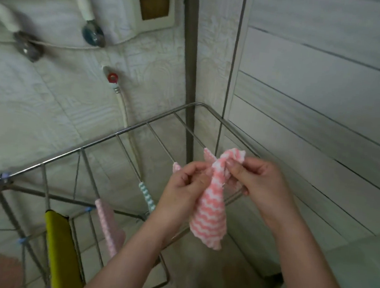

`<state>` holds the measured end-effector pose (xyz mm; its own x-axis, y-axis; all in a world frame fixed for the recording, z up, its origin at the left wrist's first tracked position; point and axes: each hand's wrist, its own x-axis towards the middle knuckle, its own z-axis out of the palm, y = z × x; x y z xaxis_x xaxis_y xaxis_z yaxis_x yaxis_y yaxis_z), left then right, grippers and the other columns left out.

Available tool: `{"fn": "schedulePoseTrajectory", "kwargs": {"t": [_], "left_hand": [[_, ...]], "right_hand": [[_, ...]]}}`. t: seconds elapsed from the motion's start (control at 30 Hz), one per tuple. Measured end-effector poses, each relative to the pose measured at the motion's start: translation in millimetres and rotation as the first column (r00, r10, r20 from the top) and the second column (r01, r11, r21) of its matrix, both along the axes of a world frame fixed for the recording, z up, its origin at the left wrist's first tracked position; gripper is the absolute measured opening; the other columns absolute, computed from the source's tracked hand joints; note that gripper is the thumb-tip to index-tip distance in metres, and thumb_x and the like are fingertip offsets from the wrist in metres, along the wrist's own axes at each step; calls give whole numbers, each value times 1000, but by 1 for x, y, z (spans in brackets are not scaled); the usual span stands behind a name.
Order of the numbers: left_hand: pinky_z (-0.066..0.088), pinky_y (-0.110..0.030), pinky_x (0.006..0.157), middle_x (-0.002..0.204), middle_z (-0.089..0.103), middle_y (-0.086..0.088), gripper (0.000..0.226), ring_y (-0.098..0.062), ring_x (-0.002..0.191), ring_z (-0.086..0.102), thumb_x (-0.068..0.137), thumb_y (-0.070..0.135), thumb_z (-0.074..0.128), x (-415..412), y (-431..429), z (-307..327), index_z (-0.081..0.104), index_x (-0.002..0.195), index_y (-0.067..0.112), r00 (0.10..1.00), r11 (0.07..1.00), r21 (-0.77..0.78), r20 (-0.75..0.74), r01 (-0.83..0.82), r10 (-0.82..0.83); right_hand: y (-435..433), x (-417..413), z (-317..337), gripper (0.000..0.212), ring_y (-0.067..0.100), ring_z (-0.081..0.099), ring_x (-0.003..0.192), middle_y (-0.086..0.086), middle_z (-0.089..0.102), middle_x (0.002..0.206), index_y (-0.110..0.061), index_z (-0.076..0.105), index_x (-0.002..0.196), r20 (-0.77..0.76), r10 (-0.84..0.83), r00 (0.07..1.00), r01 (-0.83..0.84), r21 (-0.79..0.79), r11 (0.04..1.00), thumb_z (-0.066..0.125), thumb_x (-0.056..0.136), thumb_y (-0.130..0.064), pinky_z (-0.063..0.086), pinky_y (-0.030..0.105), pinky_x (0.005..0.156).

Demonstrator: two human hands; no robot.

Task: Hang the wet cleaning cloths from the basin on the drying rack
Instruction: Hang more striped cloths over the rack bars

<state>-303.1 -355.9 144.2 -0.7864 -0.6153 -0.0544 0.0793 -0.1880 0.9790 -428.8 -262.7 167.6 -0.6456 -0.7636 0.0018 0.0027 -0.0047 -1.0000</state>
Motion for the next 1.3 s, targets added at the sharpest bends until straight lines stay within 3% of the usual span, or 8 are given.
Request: {"fn": "schedulePoseTrajectory", "kwargs": {"t": [0.23,0.33,0.43,0.67,0.83,0.97,1.1,1.3], "left_hand": [[55,-47,73,86,69,-7,16,-28,79,65,84,23,68,53,-44,7,68,99,18,983,869,-470,12,-156,183],[54,-40,73,86,70,-1,20,-16,81,65,88,32,59,80,-76,7,73,96,22,952,754,-613,8,-237,306],[51,-29,70,82,70,7,25,-8,78,64,91,33,53,105,-104,13,73,94,20,939,736,-621,0,-270,345],[43,-12,65,74,68,19,13,2,72,61,92,23,59,135,-152,35,71,90,25,951,757,-607,6,-242,308],[41,-24,55,62,59,0,12,-9,58,51,85,37,62,152,-183,35,63,74,33,964,743,-655,85,-136,252],[30,-23,48,52,52,-2,22,-13,50,40,67,39,75,164,-213,39,69,70,18,963,851,-521,260,72,78],[49,-39,65,75,72,-11,25,-25,65,61,63,35,80,175,-246,35,76,79,16,839,853,-404,540,330,-69],[42,-19,60,77,63,15,4,1,62,56,85,28,67,170,-276,7,67,83,26,760,639,-768,433,30,485]], "right_hand": [[-48,47,18,34,0,46,47,-16,52,49,-36,64,54,-593,65,802,34,153,988,64,87,-39,33,17,47],[-73,72,28,14,-3,62,92,-20,69,99,-35,75,96,-682,53,730,20,99,995,65,88,-38,47,17,80],[-98,95,29,20,-6,63,100,-17,71,105,-24,76,103,-538,42,842,-59,-15,998,72,83,-23,46,15,84],[-147,125,29,23,2,55,56,-8,63,58,-16,68,64,-199,-60,978,48,-65,997,72,84,-25,45,24,61],[-170,134,22,34,16,39,54,10,48,67,-2,56,71,-82,-25,996,23,-22,999,63,91,-28,32,23,45],[-182,127,19,21,13,56,55,1,62,66,-12,67,82,-220,59,974,-58,9,998,63,91,-31,43,23,43],[-194,109,9,14,21,59,62,4,64,66,-29,73,80,-421,154,894,-103,140,985,65,89,-37,47,33,55],[-219,104,-4,29,-1,50,41,-6,52,48,0,63,78,-300,290,909,-247,174,953,56,96,-21,37,20,47]]}}
